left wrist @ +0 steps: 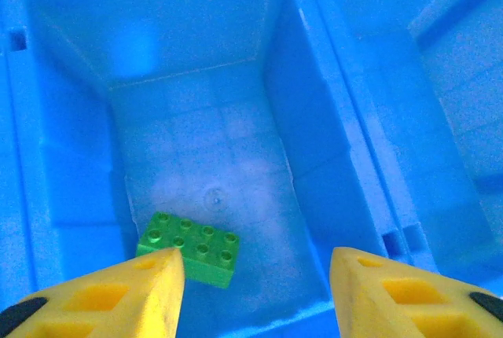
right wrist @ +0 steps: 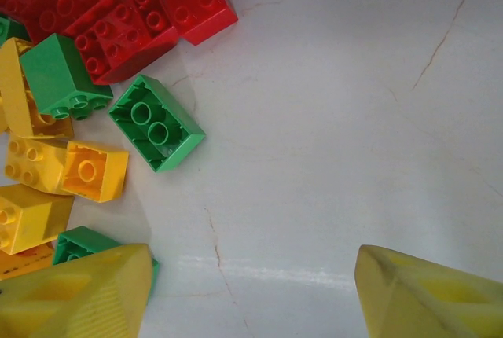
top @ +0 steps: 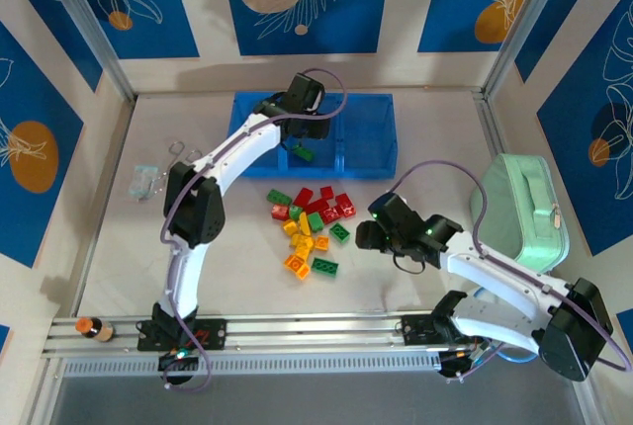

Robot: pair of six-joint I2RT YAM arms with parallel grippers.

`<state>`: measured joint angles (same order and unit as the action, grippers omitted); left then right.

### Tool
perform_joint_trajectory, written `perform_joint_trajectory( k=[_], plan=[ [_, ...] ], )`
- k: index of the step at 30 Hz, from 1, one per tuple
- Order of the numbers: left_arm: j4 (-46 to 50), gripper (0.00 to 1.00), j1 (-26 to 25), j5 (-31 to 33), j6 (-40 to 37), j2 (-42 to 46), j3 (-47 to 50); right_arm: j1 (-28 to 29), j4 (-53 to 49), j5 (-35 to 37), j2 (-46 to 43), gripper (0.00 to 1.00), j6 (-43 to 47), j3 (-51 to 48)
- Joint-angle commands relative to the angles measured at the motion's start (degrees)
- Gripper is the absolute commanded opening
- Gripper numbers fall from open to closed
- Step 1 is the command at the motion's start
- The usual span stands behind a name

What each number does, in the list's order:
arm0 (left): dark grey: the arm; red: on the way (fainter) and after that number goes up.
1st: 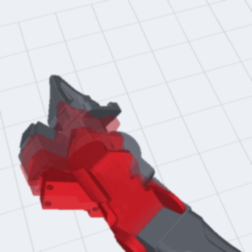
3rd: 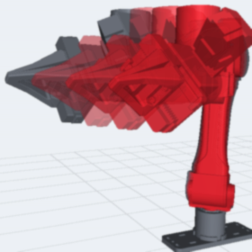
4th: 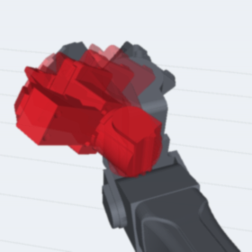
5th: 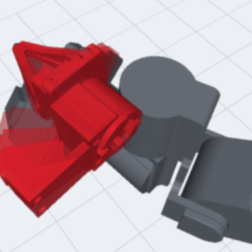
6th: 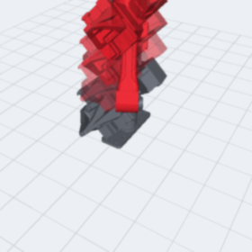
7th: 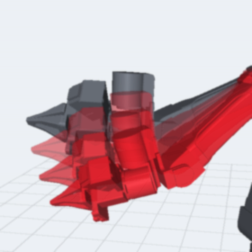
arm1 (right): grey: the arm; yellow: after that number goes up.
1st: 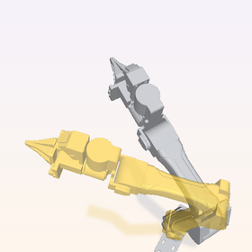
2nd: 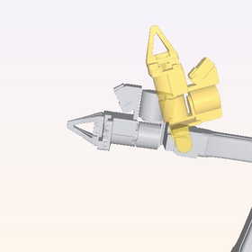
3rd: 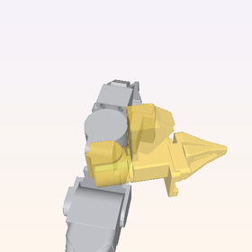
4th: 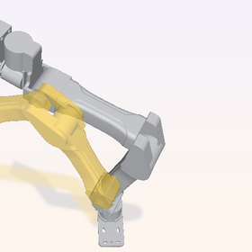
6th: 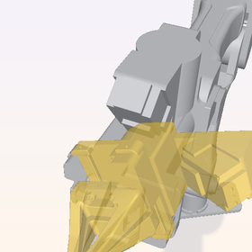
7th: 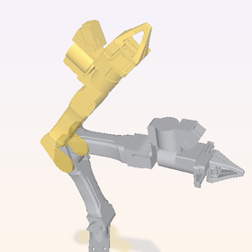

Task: Sort the legos into containers by color
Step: Place the lego in the container, then pick up the lego from the center of the table.

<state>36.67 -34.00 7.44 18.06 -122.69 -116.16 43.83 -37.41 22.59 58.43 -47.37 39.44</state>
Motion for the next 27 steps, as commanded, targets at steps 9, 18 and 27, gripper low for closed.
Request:
perform_joint_trajectory(
  k=[9,18,27],
  plan=[
    [-14.5,0.56,-1.9,-0.9,4.8,36.3,38.4,-8.9,-0.6,-7.1,11.9,0.74,10.2,9.1],
    [-16.9,0.56,-3.8,0.5,13.5,60.2,71.5,-12.0,-2.8,-9.5,31.8,0.69,18.1,23.0],
    [-12.9,0.56,-4.1,2.6,16.9,73.2,83.4,-11.4,-4.5,-8.4,43.9,0.68,19.8,32.5]
  ],
)
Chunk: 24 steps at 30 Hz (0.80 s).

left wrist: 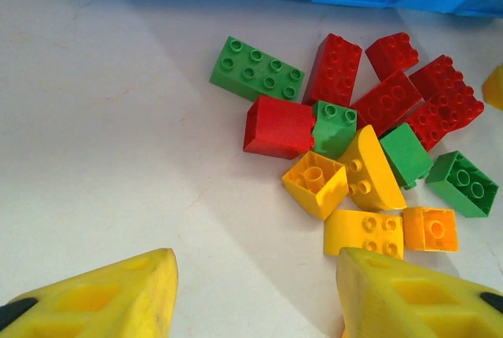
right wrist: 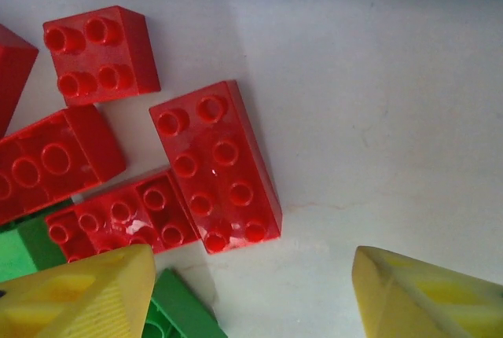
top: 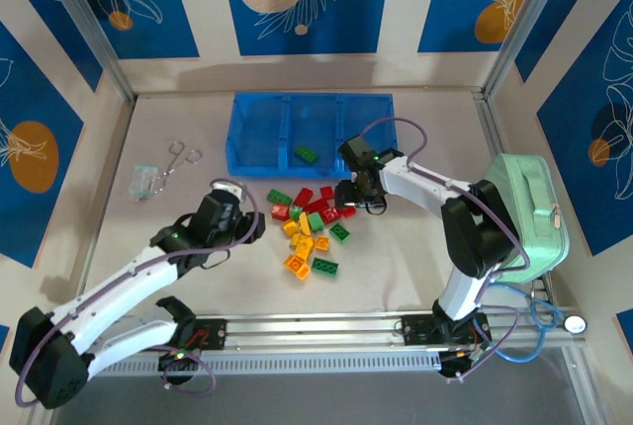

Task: Sort the legos into containers by color
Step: Pick up the lego from the center of the table.

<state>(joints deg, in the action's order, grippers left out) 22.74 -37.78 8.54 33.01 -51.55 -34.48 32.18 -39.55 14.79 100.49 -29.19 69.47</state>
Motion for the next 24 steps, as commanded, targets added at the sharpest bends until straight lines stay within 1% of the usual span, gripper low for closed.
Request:
perform_joint_trajectory(
  k=[1,12,19,24],
  plan=[
    [1.2,0.56,-0.4,1.5,2.0,2.4,2.1,0.3,-2.4,-0.6,2.7,0.68,1.6,3.0],
    [1.4,0.56,-0.4,1.9,2.2,3.9,3.8,1.3,-3.2,2.1,9.7,0.66,0.8,7.6],
    [1.4,0.56,-0.4,2.5,2.5,5.1,4.9,1.2,-3.6,4.1,11.3,0.59,-0.5,7.5],
    [1.6,0.56,-0.4,2.7,2.5,5.3,4.8,2.6,-3.4,5.0,10.4,0.51,-1.2,6.0]
  ],
)
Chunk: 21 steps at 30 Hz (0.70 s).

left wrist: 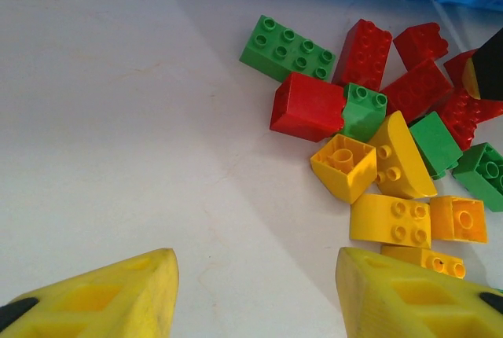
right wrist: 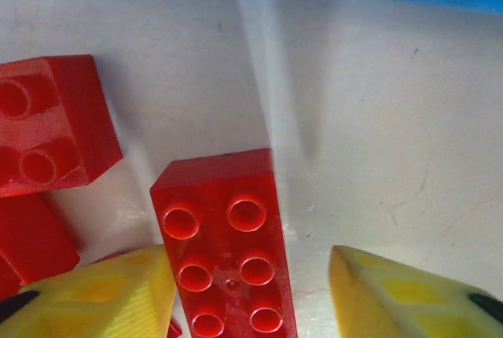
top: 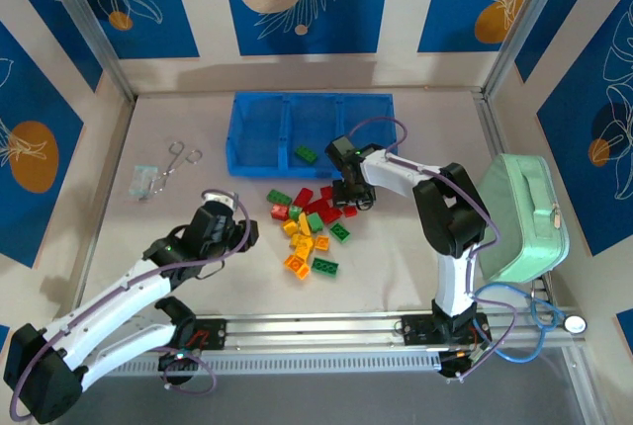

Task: Sort the legos into containers by color
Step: Pick up the lego from the center of the table.

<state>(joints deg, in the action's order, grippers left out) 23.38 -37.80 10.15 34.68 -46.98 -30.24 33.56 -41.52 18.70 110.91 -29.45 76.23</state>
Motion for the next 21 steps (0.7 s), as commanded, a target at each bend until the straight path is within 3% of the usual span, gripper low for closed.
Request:
perform_joint_trajectory(
  k=[1,7,14,21],
  plan=[
    [0.9,0.56,-0.4,1.1,0.8,0.8,0.6,1.6,-1.6,1.3,-0.4,0.47,-1.2,-1.0],
    [0.6,0.55,-0.4,1.1,0.7,0.4,0.5,3.2,-3.1,3.9,-4.7,0.33,-2.9,-2.4],
    [0.1,0.55,-0.3,0.8,0.5,0.3,0.5,3.4,-6.4,7.4,-10.9,0.29,-2.7,-0.5],
    [0.7,0.55,-0.5,0.2,-0.5,-0.8,-1.0,-4.0,-8.9,7.0,-10.1,0.29,2.3,9.2]
  ],
)
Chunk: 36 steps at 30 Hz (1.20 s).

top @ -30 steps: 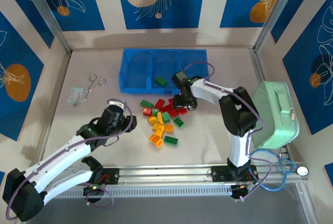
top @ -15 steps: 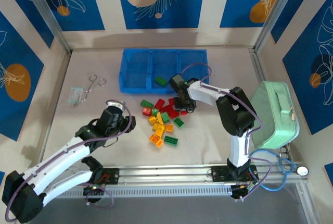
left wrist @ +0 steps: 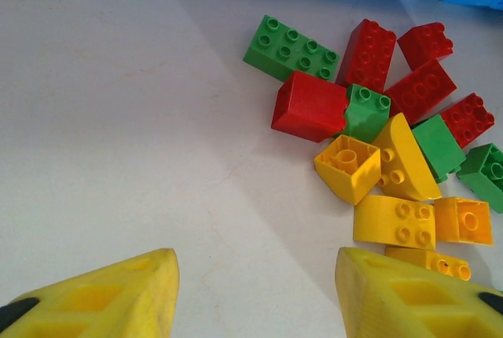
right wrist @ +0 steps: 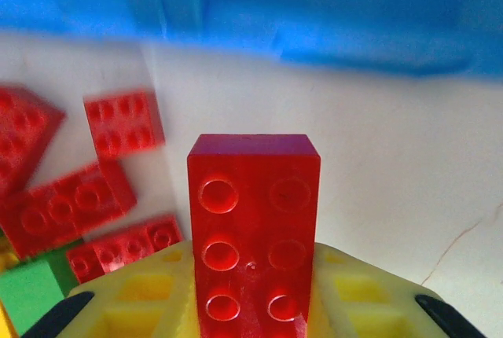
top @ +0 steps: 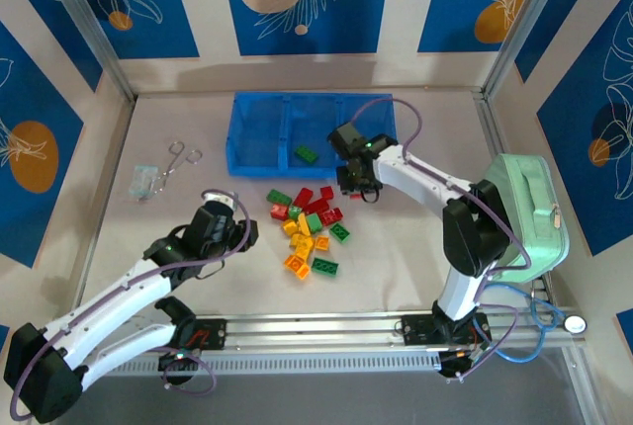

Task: Sort the legos into containers by color
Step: Pick up the lego from the center of the table, then place the lego in the container.

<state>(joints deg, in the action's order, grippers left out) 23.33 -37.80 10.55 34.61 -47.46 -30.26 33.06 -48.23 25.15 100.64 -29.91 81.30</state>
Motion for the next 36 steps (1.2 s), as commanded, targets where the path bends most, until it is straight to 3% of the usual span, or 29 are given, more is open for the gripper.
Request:
perform_joint_trajectory(
  k=[1,9,16,18,20,22,23,31,36],
  plan=[
    [1.0,0.55,-0.5,-0.5,-0.5,-0.2,-1.2,-5.0,-2.7,-0.4,1.5,0.29,3.6,6.3],
    [2.5,0.55,-0.9,-2.3,-0.2,1.6,-1.6,-12.2,-6.9,-1.8,14.3,0.29,8.2,23.1],
    [2.7,0.57,-2.0,-2.9,0.5,0.8,-1.9,-12.8,-9.8,-0.7,23.3,0.31,9.1,32.6],
    [2.4,0.58,-2.1,-3.0,0.6,0.6,-2.0,-12.8,-10.0,-0.6,24.3,0.35,8.8,33.5],
    [1.8,0.59,-2.1,-3.4,0.6,-0.1,-2.2,-12.7,-10.3,-0.4,24.4,0.48,8.6,34.4],
    [1.1,0.61,-2.0,-3.8,0.3,-1.3,-2.6,-12.3,-10.7,0.0,23.8,0.61,8.5,35.0],
    [0.8,0.62,-2.1,-4.1,-0.1,-2.1,-2.9,-12.1,-10.7,0.6,23.1,0.63,8.4,34.9],
    [-1.5,0.66,-2.0,-5.9,-2.6,-10.2,-7.7,-9.9,-9.8,2.8,12.2,0.65,8.4,29.3],
    [-2.5,0.68,-2.0,-5.7,-4.6,-17.1,-11.6,-7.0,-4.2,1.6,-1.0,0.65,6.6,15.6]
  ],
)
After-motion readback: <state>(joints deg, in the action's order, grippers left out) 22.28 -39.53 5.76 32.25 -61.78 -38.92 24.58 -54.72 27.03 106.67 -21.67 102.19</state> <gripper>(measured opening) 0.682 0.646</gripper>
